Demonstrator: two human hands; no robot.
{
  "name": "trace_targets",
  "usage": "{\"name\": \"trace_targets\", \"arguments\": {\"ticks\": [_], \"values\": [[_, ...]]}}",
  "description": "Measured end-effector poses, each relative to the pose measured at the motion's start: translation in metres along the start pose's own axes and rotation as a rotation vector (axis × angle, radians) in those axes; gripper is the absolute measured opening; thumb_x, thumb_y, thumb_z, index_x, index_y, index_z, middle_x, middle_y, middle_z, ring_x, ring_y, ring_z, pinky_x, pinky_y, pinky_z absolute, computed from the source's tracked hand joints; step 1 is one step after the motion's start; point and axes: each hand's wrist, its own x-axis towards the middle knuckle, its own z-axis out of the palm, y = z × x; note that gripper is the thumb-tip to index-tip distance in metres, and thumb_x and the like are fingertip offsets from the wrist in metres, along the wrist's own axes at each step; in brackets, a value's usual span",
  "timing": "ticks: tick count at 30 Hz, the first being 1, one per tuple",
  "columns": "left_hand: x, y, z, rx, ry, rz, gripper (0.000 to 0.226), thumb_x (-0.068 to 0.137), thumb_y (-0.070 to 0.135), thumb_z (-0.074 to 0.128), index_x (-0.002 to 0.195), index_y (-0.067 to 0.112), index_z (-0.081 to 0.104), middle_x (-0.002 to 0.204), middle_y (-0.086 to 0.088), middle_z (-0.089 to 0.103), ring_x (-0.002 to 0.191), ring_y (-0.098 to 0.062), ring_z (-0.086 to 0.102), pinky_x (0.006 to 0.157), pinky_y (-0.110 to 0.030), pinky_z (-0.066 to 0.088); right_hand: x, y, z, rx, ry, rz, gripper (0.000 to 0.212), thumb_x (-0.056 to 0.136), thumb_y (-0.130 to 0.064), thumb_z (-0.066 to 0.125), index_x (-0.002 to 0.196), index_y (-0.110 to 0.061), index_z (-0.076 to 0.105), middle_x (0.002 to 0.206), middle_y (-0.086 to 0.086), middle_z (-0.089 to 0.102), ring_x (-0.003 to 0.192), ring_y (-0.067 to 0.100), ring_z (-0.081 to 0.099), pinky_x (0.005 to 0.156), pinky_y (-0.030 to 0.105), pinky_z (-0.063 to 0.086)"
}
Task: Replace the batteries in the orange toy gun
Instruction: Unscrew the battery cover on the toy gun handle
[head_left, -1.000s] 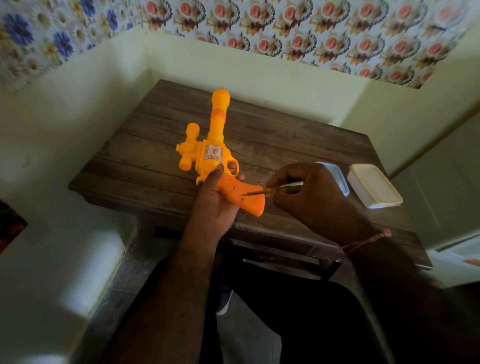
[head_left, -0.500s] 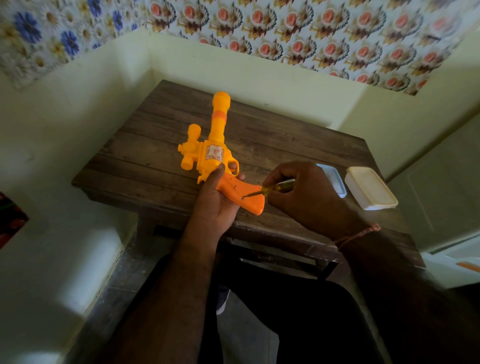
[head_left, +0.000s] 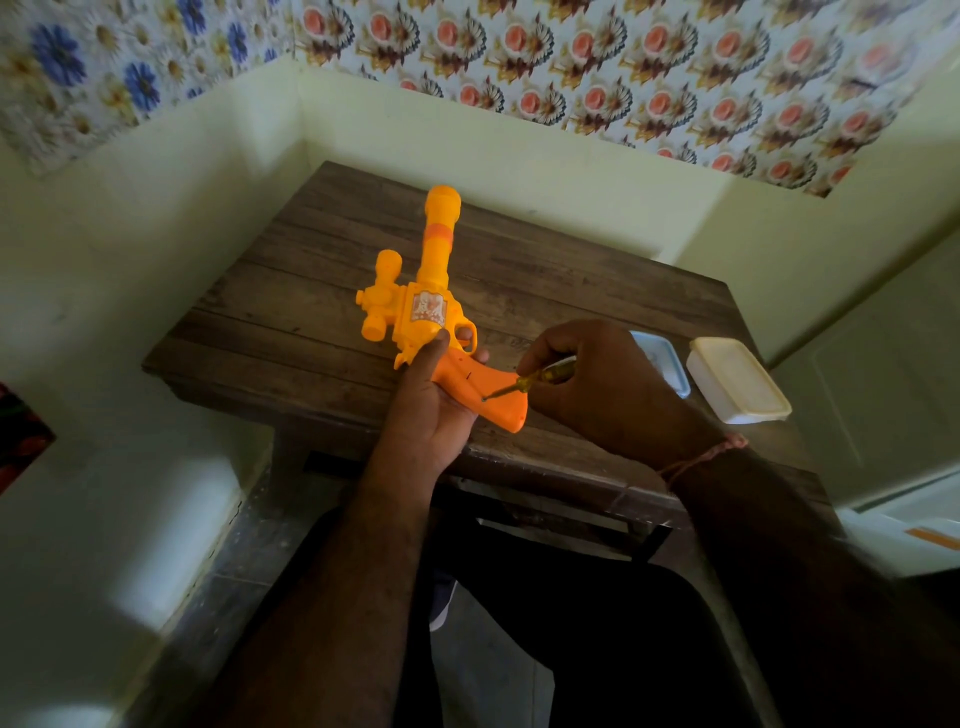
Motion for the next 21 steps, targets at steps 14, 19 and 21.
{"name": "trace_targets", "arguments": {"ticks": [14, 19, 21], "values": [[0.007, -0.002, -0.008, -0.018, 0.009, -0.039, 0.067, 0.091, 0.027, 0.063, 0.151, 0.022, 0.034, 0.114, -0.006, 0.060, 0.104, -0.028, 0.059, 0.095, -0.051, 0.049, 0.021, -0.015, -0.008, -0.252, -0.120, -0.113, 0.016, 0.094, -0.025, 0.053, 0.098, -0.013, 0.062, 0.088, -0.003, 0.060, 0.077, 0.011, 0.054, 0.061, 0.021, 0.037], [0.006, -0.002, -0.007, -0.003, 0.031, -0.016, 0.063, 0.091, 0.028, 0.062, 0.149, 0.023, 0.037, 0.107, -0.003, 0.063, 0.091, -0.021, 0.061, 0.084, -0.045, 0.051, 0.024, -0.014, -0.009, -0.293, -0.070, -0.116, 0.014, 0.092, -0.023, 0.049, 0.103, -0.018, 0.058, 0.081, 0.001, 0.064, 0.071, 0.017, 0.060, 0.062, 0.030, 0.044], [0.006, -0.002, -0.007, -0.008, 0.022, -0.022, 0.062, 0.092, 0.028, 0.061, 0.149, 0.023, 0.037, 0.106, -0.003, 0.063, 0.090, -0.021, 0.061, 0.083, -0.045, 0.051, 0.025, -0.014, -0.008, -0.226, -0.040, -0.127, 0.017, 0.087, -0.023, 0.058, 0.104, -0.022, 0.056, 0.071, -0.009, 0.057, 0.063, 0.004, 0.055, 0.057, 0.025, 0.043]]}}
